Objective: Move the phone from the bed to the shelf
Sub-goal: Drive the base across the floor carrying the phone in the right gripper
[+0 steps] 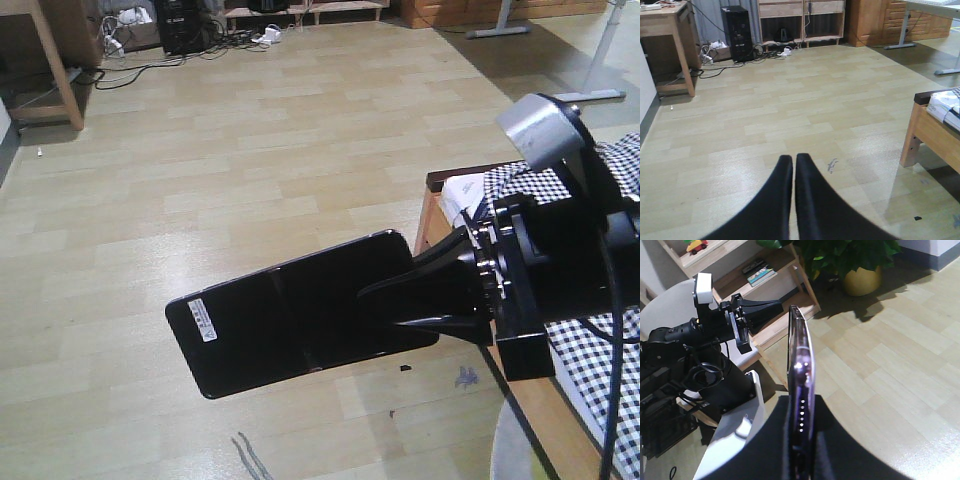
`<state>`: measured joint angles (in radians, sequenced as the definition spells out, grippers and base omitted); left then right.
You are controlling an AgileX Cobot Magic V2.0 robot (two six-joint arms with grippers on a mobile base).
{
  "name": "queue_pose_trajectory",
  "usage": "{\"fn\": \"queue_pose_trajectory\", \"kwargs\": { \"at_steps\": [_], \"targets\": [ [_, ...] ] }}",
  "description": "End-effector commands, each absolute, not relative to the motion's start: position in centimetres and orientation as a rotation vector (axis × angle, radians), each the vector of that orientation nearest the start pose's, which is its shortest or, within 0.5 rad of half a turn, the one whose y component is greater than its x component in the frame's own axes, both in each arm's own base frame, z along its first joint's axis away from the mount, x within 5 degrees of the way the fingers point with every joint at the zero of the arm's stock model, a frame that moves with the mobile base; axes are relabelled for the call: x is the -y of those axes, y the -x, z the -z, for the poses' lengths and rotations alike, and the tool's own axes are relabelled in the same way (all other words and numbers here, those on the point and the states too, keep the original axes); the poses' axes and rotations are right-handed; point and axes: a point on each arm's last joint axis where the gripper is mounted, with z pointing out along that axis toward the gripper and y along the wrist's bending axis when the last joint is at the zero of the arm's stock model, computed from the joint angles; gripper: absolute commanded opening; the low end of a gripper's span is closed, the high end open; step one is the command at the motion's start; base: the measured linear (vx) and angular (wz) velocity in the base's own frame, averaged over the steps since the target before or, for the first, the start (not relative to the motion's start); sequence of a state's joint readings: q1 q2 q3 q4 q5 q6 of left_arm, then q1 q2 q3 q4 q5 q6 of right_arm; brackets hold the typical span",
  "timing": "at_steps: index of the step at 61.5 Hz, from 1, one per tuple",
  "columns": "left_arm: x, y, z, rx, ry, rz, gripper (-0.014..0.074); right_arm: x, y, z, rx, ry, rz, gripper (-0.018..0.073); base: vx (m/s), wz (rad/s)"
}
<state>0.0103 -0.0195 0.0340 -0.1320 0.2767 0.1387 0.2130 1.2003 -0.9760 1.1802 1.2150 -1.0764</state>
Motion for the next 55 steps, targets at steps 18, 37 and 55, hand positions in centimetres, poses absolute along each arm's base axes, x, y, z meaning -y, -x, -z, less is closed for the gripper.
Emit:
{"fn": "queue_pose_trajectory", "kwargs": {
  "at_steps": [18, 37, 55],
  "targets": [
    [0.22, -5.53, -18.39, -1.697, -0.014, 0.020, 0.0001, -12.43, -17.91, -37.04, -1.857, 1.041, -1.311, -0.0001, 0.00, 0.03],
    [0.22, -5.53, -18.39, -1.697, -0.014, 0.020, 0.0001, -12.43, -17.91, -37.04, -1.857, 1.041, -1.311, -0.0001, 0.01, 0.02],
    [0.22, -5.53, -18.39, -1.697, -0.014, 0.020, 0.0001, -12.43, -17.91, -37.04, -1.857, 1.041, -1.311, -0.0001, 0.01, 0.01]
  ]
}}
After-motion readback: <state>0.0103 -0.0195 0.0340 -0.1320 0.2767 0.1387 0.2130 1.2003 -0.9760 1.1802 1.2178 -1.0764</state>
